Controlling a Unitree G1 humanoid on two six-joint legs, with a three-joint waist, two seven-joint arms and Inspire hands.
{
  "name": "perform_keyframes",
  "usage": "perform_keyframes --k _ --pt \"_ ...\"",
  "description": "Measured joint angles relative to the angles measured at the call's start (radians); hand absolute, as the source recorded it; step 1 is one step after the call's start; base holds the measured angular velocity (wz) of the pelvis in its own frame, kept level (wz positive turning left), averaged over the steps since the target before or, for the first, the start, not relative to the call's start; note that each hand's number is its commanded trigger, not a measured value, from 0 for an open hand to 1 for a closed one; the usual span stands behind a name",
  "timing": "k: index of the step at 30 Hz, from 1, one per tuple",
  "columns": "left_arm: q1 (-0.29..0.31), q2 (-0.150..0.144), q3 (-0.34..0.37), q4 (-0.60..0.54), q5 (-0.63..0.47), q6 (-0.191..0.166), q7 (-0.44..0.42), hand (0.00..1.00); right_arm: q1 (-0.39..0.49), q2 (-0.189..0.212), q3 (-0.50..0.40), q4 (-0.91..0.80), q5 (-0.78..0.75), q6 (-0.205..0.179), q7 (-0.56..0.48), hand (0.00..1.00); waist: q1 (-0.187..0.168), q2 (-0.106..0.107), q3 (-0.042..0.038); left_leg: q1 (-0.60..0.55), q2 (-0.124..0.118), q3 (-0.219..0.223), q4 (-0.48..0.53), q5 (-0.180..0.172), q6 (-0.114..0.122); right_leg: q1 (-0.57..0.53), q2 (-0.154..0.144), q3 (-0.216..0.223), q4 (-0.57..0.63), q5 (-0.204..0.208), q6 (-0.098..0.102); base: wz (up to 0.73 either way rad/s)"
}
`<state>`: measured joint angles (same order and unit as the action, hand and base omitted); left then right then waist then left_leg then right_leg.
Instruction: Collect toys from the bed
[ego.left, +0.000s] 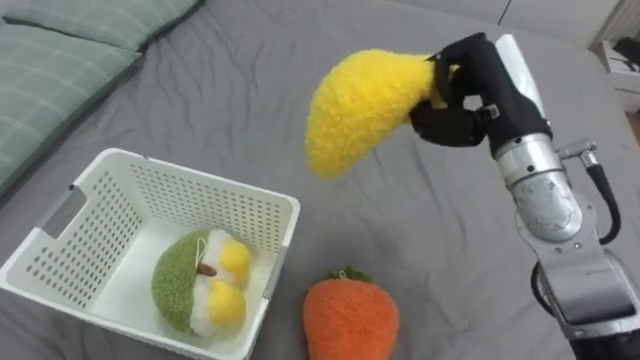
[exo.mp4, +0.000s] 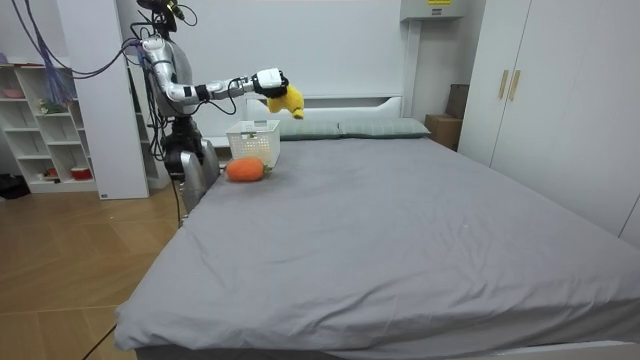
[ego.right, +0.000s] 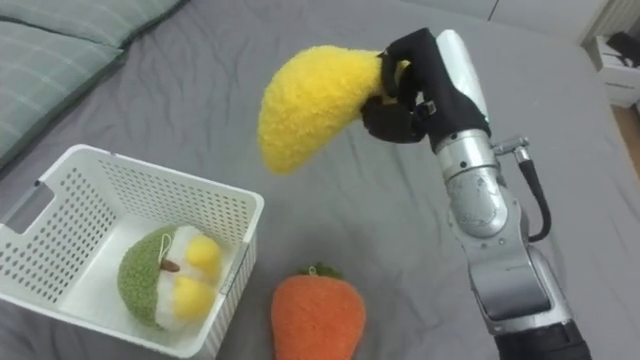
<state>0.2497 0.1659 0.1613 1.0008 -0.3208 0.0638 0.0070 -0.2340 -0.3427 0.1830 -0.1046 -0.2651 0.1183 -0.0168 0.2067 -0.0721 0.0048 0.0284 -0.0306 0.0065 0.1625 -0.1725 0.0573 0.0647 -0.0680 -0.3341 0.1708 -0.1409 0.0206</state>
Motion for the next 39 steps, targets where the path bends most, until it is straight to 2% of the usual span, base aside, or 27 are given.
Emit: perform_keyframes --k 3,5,10,13,15,17,22,23,24,25,26,27,34,39 --pt "-0.009 0.0 -0.005 0.001 0.004 0.001 0.0 0.0 -0.006 0.011 0.041 -0.028 -0.04 0.015 0.034 1.0 0.025 -0.006 0.0031 -0.002 0.0 -0.009 0.0 0.0 0.0 0.001 0.0 -0.008 0.0 0.0 0.0 0.05" --pt "-0.019 0.0 -0.009 0.01 0.004 0.001 0.0 0.0 -0.021 0.034 0.055 -0.028 -0.041 0.021 0.057 1.0 0.04 -0.01 0.0069 -0.002 0.0 -0.014 0.001 0.0 0.0 0.004 0.0 -0.019 -0.001 0.0 0.0 0.1" --pt "-0.039 -0.002 -0.009 0.04 0.007 0.001 0.0 0.0 -0.053 0.103 0.12 -0.03 -0.056 0.036 0.128 1.0 0.097 -0.014 0.0067 -0.003 -0.001 -0.019 -0.001 0.0 0.0 0.004 0.0 -0.018 -0.002 0.0 0.0 0.01" --pt "-0.045 -0.005 -0.009 0.047 0.01 0.002 0.0 0.0 -0.065 0.115 0.16 -0.03 -0.056 0.042 0.148 1.0 0.124 -0.017 0.0065 -0.008 -0.002 -0.027 0.002 0.0 0.0 0.003 -0.001 -0.025 -0.003 0.0 0.0 0.09" --pt "-0.049 -0.007 -0.018 0.046 0.009 0.003 0.001 0.0 -0.086 0.12 0.214 -0.028 -0.059 0.069 0.167 1.0 0.148 -0.021 0.0059 -0.012 -0.004 -0.037 0.004 0.0 0.0 0.004 -0.002 -0.027 -0.003 0.0 0.0 0.07" --pt "-0.056 -0.007 -0.022 0.046 0.009 0.005 0.004 0.0 -0.099 0.133 0.248 -0.021 -0.056 0.079 0.178 1.0 0.163 -0.026 0.0062 -0.016 -0.004 -0.042 0.007 0.001 -0.001 0.004 -0.002 -0.033 -0.004 0.0 0.0 0.09" --pt "-0.068 -0.001 -0.027 0.046 0.01 0.005 0.006 0.0 -0.115 0.187 0.314 0.022 -0.038 0.085 0.185 1.0 0.204 -0.045 0.0153 -0.024 -0.011 -0.071 0.008 0.004 -0.002 0.005 -0.004 -0.051 -0.004 -0.001 0.002 0.15" --pt "-0.074 -0.001 -0.027 0.045 0.009 0.005 0.005 0.0 -0.115 0.193 0.325 0.029 -0.038 0.086 0.19 0.94 0.211 -0.05 0.0167 -0.025 -0.012 -0.073 0.01 0.004 -0.002 0.006 -0.004 -0.051 -0.004 -0.001 0.002 0.09" --pt "-0.072 -0.002 -0.026 0.04 0.01 0.01 0.003 0.0 -0.115 0.204 0.336 0.041 -0.046 0.086 0.195 0.6 0.215 -0.051 0.0159 -0.028 -0.014 -0.078 0.015 0.004 -0.002 0.007 -0.006 -0.052 -0.004 -0.001 0.002 0.11" --pt "-0.072 -0.002 -0.026 0.038 0.01 0.012 0.002 0.0 -0.115 0.206 0.343 0.047 -0.046 0.086 0.197 0.15 0.215 -0.052 0.0155 -0.031 -0.015 -0.081 0.019 0.004 -0.002 0.007 -0.006 -0.052 -0.004 -0.002 0.003 0.18" --pt "-0.074 0.0 -0.025 0.038 0.01 0.016 0.001 0.0 -0.114 0.212 0.348 0.061 -0.048 0.088 0.206 0.03 0.215 -0.052 0.0156 -0.037 -0.019 -0.089 0.025 0.004 -0.001 0.007 -0.008 -0.052 -0.004 -0.002 0.003 0.17" --pt "-0.074 0.002 -0.024 0.038 0.01 0.018 0.0 0.0 -0.113 0.217 0.351 0.074 -0.052 0.094 0.213 0.0 0.219 -0.052 0.0156 -0.039 -0.02 -0.092 0.027 0.005 0.0 0.007 -0.009 -0.052 -0.004 -0.002 0.003 0.13" --pt "-0.071 0.001 -0.019 0.031 0.01 0.021 0.0 0.0 -0.111 0.214 0.356 0.1 -0.058 0.096 0.224 0.0 0.226 -0.05 0.017 -0.053 -0.021 -0.103 0.04 0.005 -0.001 0.004 -0.007 -0.053 -0.004 -0.002 0.004 0.06" --pt "-0.073 0.001 -0.019 0.011 0.01 0.022 0.0 0.0 -0.111 0.196 0.356 0.1 -0.053 0.095 0.224 0.0 0.234 -0.049 0.0178 -0.053 -0.021 -0.103 0.039 0.005 -0.001 0.004 -0.008 -0.053 -0.004 -0.002 0.003 0.0"
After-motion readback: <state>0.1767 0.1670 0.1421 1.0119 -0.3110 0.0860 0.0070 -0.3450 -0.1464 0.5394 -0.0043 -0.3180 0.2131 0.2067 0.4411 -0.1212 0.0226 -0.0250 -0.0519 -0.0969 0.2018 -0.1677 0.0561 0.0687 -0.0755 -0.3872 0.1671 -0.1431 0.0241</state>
